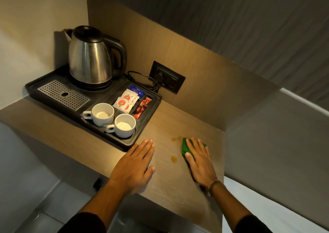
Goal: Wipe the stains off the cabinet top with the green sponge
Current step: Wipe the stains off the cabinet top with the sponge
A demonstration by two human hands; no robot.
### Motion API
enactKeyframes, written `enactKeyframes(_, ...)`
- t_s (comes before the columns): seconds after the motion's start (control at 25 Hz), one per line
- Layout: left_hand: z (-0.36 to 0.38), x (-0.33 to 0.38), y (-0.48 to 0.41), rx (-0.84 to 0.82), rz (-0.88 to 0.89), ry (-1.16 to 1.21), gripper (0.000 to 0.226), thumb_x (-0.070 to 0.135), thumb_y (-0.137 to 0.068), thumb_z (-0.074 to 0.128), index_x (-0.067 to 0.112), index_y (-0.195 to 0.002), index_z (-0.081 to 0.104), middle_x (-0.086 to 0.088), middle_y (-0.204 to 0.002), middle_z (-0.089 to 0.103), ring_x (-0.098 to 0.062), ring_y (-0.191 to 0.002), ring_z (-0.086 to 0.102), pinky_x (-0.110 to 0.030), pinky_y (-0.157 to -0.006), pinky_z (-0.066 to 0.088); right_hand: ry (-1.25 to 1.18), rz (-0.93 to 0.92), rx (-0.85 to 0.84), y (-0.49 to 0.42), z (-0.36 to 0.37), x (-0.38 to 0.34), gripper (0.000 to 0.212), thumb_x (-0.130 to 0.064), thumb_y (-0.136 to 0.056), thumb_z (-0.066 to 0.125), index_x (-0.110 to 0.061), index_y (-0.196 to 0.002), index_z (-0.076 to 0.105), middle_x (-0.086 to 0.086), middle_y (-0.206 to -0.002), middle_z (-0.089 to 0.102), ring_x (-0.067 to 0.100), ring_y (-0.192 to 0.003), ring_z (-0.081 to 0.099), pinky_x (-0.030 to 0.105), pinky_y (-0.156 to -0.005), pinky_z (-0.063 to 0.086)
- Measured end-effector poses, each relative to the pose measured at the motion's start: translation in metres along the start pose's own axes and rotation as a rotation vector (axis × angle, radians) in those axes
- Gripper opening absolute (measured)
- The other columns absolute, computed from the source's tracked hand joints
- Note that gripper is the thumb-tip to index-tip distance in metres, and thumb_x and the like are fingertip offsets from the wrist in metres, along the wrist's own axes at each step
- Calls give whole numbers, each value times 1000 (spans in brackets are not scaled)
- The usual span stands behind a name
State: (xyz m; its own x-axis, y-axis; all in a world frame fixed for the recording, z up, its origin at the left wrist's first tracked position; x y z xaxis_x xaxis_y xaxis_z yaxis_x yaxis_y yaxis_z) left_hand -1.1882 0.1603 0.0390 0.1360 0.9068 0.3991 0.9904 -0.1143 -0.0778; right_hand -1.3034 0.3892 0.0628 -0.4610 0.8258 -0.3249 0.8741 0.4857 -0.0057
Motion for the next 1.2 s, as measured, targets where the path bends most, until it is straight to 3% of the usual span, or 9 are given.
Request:
enactKeyframes(0.16,-1,1,1,-13,3,-23,74,58,-105,21,18,-164,3,-2,-175,0,-16,-159,-9,-43,-130,2,82,194,8,-66,-8,-2,53,-41,-112,29,-29,-163,21,-1,-173,18,21,-159,5,50,-128,2)
enactKeyframes(0.28,-1,2,0,-12,3,-34,74,57,-105,22,17,-164,4,-4,-175,2,-17,-159,-8,-44,-131,4,61,33,-18,-68,11,-40,53,-44,-111,27,-37,-163,15,-6,-172,13,19,-159,1,50,-128,0)
enactKeyframes(0.4,-2,3,0,-7,0,-39,74,56,-105,22,16,-164,4,-6,-175,4,-18,-159,-7,-46,-130,7,33,-94,-36,-11,14,-23,51,-54,-109,20,-53,-158,6,-16,-169,5,10,-159,-4,45,-127,-3)
enactKeyframes(0.6,-3,4,0,-15,8,-51,74,56,-105,23,15,-164,4,-6,-175,3,-18,-159,-7,-45,-130,6,98,118,-24,-76,-2,-24,54,-41,-112,30,-31,-164,17,-3,-172,13,23,-159,4,49,-128,0)
enactKeyframes(0.72,-4,4,0,-12,4,-42,74,55,-104,24,15,-164,5,-7,-175,5,-19,-159,-5,-46,-130,9,86,-74,-36,-54,21,-69,54,-45,-112,25,-36,-163,12,-4,-173,9,21,-160,0,50,-128,-2)
enactKeyframes(0.8,-4,5,1,-14,1,-46,74,55,-104,24,15,-164,5,-7,-175,5,-19,-159,-5,-47,-130,9,64,-180,-57,1,26,-58,54,-51,-111,20,-42,-163,9,-8,-173,7,14,-159,-4,48,-127,-3)
enactKeyframes(0.92,-5,6,2,-21,-2,-38,74,56,-105,21,15,-164,3,-6,-175,3,-18,-159,-7,-46,-130,7,54,-96,-62,7,8,-24,53,-49,-110,23,-41,-162,12,-10,-171,8,17,-160,0,50,-128,1)
enactKeyframes(1.04,-5,7,1,-28,0,-48,74,55,-104,21,15,-163,4,-6,-175,3,-19,-159,-6,-46,-130,8,81,41,-36,-26,7,-47,53,-38,-112,31,-33,-162,15,-4,-171,9,23,-160,1,51,-129,0)
enactKeyframes(1.2,-4,5,1,-17,5,-69,74,55,-104,23,13,-163,7,-9,-175,6,-20,-160,-4,-48,-130,11,72,-185,-70,42,31,-74,54,-49,-111,21,-41,-163,6,-9,-174,4,15,-159,-6,50,-127,-3)
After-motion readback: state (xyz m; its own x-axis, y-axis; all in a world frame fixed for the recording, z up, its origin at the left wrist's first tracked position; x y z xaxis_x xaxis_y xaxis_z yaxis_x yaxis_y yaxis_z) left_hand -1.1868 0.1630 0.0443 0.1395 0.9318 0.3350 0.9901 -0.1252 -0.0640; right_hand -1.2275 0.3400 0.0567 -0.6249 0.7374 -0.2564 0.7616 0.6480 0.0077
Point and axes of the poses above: each hand's wrist, its own y-axis away from the middle knuckle, its own z-axis out of the palm, x = y × z, the point moved 7 cm from there along -y, towards the middle knuckle
